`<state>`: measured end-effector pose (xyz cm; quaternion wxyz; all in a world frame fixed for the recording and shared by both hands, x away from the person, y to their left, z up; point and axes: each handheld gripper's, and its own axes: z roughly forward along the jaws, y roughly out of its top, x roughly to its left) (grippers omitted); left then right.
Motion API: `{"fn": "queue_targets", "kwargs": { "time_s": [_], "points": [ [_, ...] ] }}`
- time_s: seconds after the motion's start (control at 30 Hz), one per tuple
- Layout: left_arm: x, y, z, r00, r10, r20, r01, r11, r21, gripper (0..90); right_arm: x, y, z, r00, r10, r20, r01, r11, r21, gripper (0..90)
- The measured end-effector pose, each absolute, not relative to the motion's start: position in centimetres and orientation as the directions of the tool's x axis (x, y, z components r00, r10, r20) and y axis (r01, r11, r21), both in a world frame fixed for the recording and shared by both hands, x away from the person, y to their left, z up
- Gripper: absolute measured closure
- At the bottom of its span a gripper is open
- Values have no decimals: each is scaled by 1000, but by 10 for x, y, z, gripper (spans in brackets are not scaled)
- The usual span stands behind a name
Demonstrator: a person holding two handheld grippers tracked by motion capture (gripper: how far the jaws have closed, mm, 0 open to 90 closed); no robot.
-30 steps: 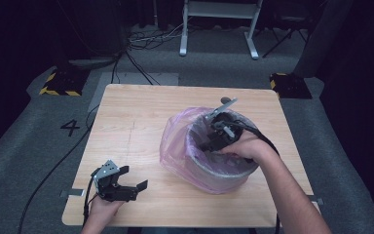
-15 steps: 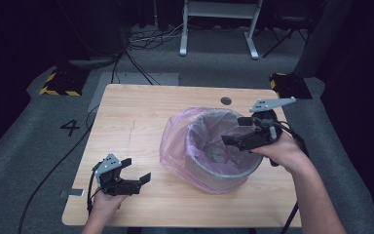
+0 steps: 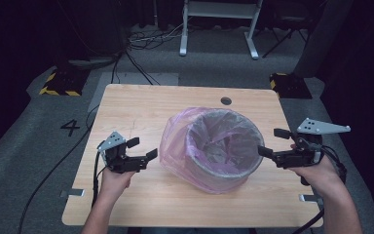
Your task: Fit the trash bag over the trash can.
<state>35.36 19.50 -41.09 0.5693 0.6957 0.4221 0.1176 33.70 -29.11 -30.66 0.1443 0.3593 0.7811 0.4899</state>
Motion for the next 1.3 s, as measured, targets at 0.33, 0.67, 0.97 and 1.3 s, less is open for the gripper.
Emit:
{"fn": "queue_targets", "kwargs": {
  "time_s": [0.33, 0.67, 0.97, 1.3],
  "points": [
    [391, 154, -382, 643, 706, -295, 422, -5, 907, 202, 339, -320, -347, -645, 742, 184, 448, 172, 877, 165],
    [415, 132, -390, 609, 751, -256, 451, -63, 890, 669, 345, -329, -402, -609, 747, 267, 516, 118, 849, 183],
    [425, 124, -404, 517, 807, -287, 563, -68, 824, 823, 352, -311, -449, -584, 756, 297, 579, 132, 804, 206],
    [438, 117, -451, 404, 823, -400, 738, -35, 673, 719, 352, -302, -470, -563, 776, 285, 613, 160, 774, 220]
  ]
}}
